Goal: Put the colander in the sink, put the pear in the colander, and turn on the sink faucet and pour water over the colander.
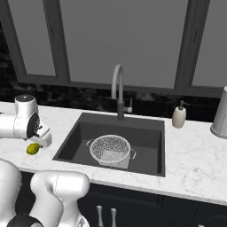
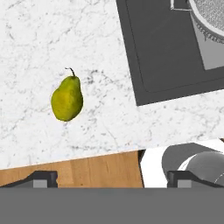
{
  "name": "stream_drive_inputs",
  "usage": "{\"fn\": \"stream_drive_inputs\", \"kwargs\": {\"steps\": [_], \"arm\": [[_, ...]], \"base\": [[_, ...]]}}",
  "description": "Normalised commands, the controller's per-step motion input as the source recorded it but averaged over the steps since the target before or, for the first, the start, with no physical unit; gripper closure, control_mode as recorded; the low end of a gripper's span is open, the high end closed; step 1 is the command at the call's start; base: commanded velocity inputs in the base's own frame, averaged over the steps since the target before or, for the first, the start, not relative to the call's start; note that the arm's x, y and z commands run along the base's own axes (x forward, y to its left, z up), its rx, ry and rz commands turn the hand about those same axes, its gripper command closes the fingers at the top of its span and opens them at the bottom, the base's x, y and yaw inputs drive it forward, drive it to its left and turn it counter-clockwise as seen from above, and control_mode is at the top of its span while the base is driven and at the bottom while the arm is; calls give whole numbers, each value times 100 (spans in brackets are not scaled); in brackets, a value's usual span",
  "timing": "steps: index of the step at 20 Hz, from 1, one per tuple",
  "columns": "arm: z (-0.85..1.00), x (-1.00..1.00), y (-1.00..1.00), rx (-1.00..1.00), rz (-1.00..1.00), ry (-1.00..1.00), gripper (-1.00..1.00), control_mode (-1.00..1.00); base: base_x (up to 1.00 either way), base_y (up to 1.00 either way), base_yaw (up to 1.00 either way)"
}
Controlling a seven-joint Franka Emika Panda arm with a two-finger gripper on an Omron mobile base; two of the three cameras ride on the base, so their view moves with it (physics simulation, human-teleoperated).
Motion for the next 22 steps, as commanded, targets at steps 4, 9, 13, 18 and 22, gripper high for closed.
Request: {"fn": "stream_drive_inputs", "kwargs": {"steps": [4, 9, 13, 18, 22], "arm": [[2, 15, 46, 0, 0, -1, -100, -100], [-4, 79, 3, 0, 2, 0, -100, -100], [-21, 65, 16, 0, 8, 5, -100, -100], [-24, 7, 75, -5, 1, 10, -100, -100], [-30, 0, 49, -8, 0, 0, -100, -100]], "base": [[0, 0, 0], [0, 0, 0], [0, 0, 0], [0, 0, 0], [0, 0, 0]]}}
